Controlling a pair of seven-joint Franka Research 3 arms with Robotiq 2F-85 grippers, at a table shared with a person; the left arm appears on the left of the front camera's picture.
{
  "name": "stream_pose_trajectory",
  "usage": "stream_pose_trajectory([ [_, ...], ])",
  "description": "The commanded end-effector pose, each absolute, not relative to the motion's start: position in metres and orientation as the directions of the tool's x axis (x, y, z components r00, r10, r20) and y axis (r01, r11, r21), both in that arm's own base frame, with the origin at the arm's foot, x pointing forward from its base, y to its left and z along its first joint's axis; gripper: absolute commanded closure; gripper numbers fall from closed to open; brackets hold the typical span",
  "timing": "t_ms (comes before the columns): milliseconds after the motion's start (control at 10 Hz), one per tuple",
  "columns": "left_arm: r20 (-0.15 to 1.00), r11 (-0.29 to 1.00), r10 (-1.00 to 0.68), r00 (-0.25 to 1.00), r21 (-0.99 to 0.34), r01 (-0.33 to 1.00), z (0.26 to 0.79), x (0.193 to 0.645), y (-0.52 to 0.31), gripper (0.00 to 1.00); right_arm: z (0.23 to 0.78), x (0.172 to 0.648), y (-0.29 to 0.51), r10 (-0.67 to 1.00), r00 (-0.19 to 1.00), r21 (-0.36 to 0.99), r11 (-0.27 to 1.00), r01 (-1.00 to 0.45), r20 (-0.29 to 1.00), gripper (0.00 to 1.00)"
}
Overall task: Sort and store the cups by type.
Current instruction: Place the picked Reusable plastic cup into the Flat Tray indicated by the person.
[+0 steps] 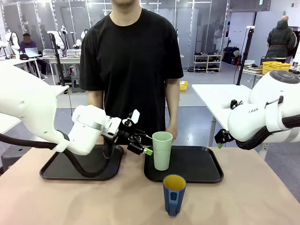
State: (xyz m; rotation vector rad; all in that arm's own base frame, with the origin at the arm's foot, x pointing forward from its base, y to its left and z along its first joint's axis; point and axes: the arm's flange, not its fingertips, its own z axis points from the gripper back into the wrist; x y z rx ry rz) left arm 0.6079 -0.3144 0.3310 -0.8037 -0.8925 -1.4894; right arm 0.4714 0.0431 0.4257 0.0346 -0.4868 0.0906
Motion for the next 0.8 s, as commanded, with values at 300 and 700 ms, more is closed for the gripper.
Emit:
stream_pose_trajectory([
  [300,0.79,0.032,-0.61,-0.055,0.094,0.995,0.35,0.587,-0.286,0.0,0.425,0.473,0.042,0.09,0.878,0.0,0.995,-0.101,0.47,0.0],
  [700,0.801,0.024,-0.595,-0.065,0.099,0.995,0.347,0.59,-0.283,0.0,0.425,0.473,0.042,0.09,0.878,0.0,0.995,-0.101,0.47,0.0],
])
